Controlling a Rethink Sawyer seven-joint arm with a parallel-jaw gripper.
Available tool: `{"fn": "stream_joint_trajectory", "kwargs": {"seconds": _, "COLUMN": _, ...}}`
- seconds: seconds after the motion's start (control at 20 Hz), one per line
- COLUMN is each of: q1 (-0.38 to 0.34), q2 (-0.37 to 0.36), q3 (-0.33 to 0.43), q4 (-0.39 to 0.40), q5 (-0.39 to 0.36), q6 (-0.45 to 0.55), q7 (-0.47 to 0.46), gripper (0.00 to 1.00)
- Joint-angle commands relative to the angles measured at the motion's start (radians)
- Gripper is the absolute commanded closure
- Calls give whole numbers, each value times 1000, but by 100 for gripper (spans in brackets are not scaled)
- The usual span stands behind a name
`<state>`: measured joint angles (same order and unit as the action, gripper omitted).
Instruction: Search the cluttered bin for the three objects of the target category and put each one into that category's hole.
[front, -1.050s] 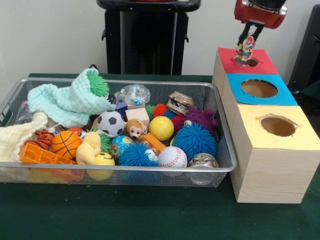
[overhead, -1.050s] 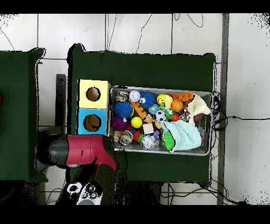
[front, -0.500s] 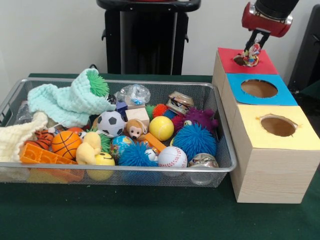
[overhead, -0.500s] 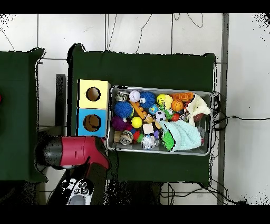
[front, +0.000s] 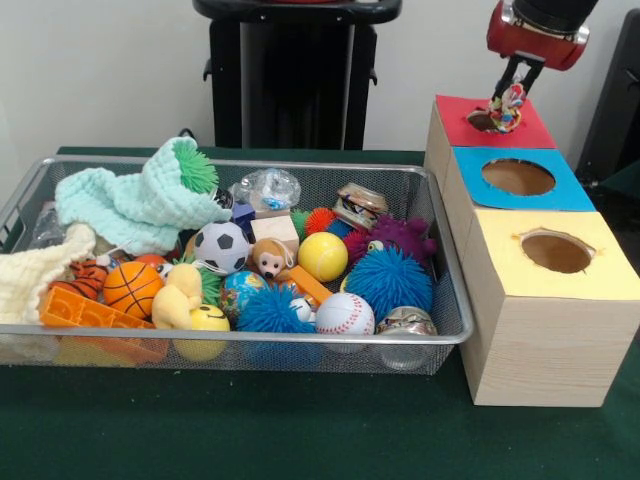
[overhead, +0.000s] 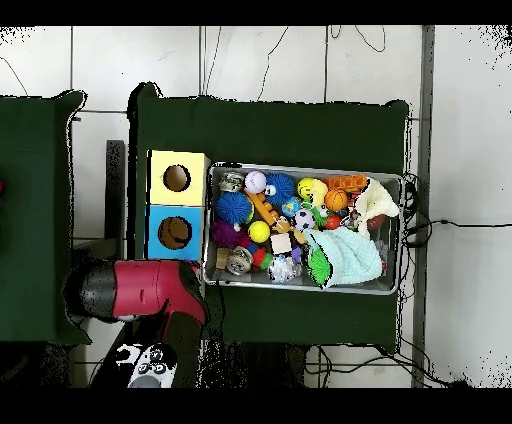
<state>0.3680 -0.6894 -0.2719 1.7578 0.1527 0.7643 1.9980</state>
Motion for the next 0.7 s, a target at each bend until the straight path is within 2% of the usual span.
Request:
{"fn": "stream_joint_trajectory", "kwargs": {"seconds": 0.05, "q1": 18, "q2": -42, "q3": 27, "q4": 107, "q5": 41, "q6": -101, "q7": 238, "gripper": 100}}
{"fn": "stream_joint_trajectory", "kwargs": {"seconds": 0.55, "q1": 87, "q2": -125, "q3": 1, "q4": 216, "q5": 40, "q6": -128, "q7": 257, "gripper": 100}}
{"fn": "stream_joint_trajectory", "kwargs": {"seconds": 0.7, "q1": 105, "q2": -126, "q3": -35, "q4": 196, "q5": -29, "q6": -165, "q7": 211, "gripper": 100}}
